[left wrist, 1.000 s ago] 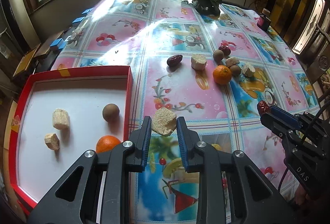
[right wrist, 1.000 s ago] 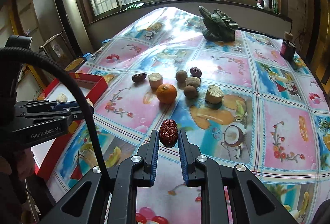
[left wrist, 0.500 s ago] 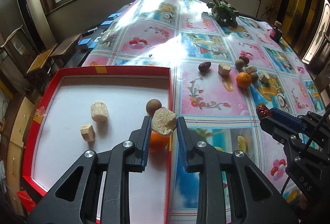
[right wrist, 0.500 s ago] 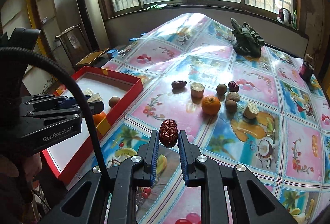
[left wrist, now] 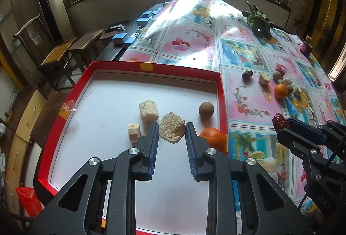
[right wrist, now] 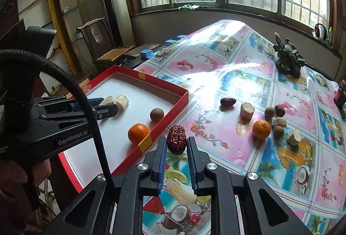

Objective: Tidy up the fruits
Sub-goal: 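Carry the cake piece and red date into the red tray and open both grippers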

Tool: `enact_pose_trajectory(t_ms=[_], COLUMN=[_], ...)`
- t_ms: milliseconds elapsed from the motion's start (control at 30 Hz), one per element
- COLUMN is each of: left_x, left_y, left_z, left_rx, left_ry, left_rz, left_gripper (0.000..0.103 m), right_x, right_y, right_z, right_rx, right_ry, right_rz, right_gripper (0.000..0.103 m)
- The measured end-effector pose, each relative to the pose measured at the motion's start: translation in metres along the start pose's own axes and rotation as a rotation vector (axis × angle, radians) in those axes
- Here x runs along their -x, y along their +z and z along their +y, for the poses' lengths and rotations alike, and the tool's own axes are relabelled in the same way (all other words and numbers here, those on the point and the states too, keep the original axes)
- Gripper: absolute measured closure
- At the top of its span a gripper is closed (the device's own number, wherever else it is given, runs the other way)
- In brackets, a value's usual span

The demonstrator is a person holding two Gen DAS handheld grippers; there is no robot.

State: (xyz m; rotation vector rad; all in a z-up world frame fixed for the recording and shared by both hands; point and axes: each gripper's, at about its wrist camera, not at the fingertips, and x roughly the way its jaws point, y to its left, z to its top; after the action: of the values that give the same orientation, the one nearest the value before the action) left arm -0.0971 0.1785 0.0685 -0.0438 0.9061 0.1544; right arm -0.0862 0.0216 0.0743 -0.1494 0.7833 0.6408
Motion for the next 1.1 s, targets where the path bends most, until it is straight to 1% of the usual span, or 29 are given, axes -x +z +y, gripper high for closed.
enact_pose_trajectory(t_ms=[400,567,800,1100], left_x=[-0.005,-0.006,-0.015,-0.02], left_y=[-0.012,-0.018,-0.023,-0.023], left_z=[0.039,0.05,0.061,0.067], left_rx=[0.067,0.076,0.098,0.111], left_ry=[0.014,0.026,0.04,0.05], left_rz=[0.037,0.046,0.066,0.066], left_gripper=[0.079,0.079,0.079,0.079], right_x=[-0.016,-0.024,-0.038,-0.061], right_y=[0.01,0.013,0.014,0.011], right_z=[0.026,0.037,0.057,0.078], right_rx=[0.051,0.074,0.114,0.153], right_ry=[0.057,0.076,0.11,0.15], right_rz=[0.023,0.036,0.064,0.116], right_gripper=[0.085,0.085,0.085,0.085])
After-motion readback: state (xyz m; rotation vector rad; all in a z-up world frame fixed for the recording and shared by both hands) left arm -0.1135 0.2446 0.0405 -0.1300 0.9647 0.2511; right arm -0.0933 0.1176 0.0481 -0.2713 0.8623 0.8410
